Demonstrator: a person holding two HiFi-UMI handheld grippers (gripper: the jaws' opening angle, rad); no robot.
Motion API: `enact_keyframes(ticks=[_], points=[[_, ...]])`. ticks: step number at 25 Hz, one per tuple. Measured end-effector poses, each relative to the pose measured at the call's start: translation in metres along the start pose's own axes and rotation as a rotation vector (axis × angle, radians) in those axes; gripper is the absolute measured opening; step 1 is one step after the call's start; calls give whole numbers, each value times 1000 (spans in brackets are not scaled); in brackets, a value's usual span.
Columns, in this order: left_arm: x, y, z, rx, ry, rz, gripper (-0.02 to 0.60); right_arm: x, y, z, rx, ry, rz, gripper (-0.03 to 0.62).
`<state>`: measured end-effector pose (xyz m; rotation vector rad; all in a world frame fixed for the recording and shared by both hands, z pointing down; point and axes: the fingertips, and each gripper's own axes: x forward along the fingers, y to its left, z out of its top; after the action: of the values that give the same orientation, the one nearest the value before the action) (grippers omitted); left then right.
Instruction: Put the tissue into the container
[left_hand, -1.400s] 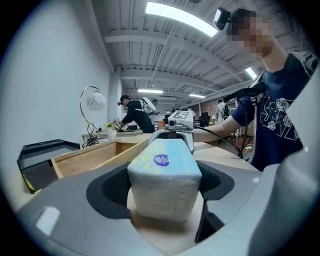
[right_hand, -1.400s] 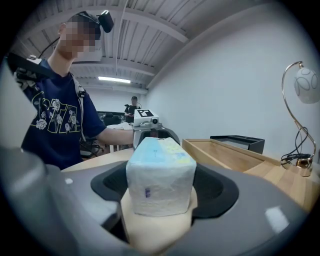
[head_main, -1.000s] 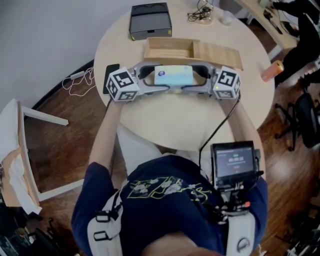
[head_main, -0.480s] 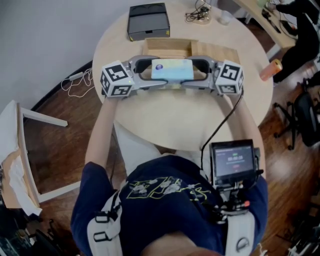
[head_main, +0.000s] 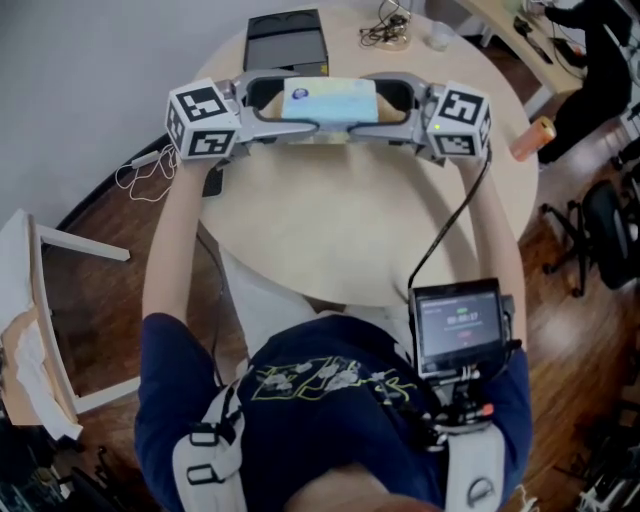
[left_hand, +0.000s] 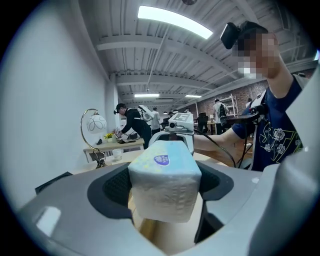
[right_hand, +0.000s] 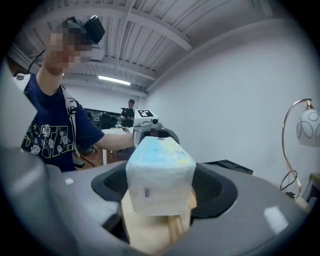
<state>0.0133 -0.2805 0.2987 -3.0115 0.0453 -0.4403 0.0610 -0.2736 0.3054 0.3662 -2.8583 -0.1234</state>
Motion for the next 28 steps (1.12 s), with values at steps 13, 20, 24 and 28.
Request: enact_keyframes(ticks=[13,20,24,28], points=[[4,66,15,-83,56,12,383,8,-67,13,54,42,4,364],[11,79,-7,-112,36,-10,383,17,-79,-7,82,86,1,365],[14,87,-23,-125,55,-23,384,25,-84,-18,92,111,-4,365],[18,91,-39,-127,83,-26,385,32,-88,-36,105,159,-5,367]])
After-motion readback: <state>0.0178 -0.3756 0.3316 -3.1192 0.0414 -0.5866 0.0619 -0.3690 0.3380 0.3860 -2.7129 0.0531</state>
